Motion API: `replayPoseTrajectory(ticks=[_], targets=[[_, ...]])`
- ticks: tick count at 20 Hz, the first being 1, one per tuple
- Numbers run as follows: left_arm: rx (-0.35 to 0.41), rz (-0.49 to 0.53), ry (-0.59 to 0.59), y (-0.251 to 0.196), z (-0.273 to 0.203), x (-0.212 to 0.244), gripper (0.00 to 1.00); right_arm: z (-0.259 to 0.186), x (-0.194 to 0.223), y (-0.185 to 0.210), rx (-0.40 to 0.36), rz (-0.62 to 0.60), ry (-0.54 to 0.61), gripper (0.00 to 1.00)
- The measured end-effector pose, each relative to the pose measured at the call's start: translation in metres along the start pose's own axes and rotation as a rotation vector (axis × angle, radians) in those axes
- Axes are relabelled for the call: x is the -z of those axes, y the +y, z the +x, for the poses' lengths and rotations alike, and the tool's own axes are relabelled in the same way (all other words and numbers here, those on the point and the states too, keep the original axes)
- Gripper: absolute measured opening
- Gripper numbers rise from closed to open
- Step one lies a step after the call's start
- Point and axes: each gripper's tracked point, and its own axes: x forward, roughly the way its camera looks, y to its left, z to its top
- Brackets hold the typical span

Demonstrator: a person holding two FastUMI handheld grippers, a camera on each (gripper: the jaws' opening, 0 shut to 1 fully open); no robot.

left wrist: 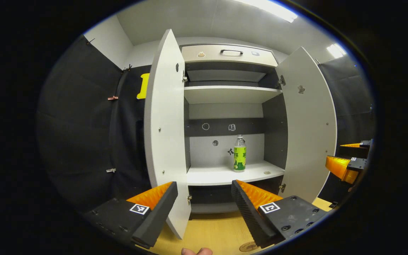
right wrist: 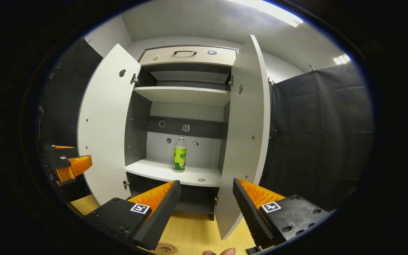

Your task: Grasp the bottle in the cabinet with the left hand and place it on the coaster, then close the right door with the right hand and the left door with the left hand.

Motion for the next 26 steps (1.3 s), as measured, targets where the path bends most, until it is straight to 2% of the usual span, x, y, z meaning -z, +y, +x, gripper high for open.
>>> replayPoseTrajectory(ticks=[9, 17, 26], targets=[[0.051, 0.007, -0.057, -0.057, 0.088, -0.026, 0.97, -0.007, 0.012, -0.03, -0.025, 0.017, 0.009, 0.98], [0.082, -0.036, 0.005, -0.108, 0.189, -0.007, 0.97, -0.012, 0.018, -0.064, -0.026, 0.036, 0.011, 0.98], [0.095, -0.056, 0.028, -0.136, 0.285, 0.005, 0.98, -0.003, 0.031, -0.111, 0.009, 0.026, 0.03, 0.98]])
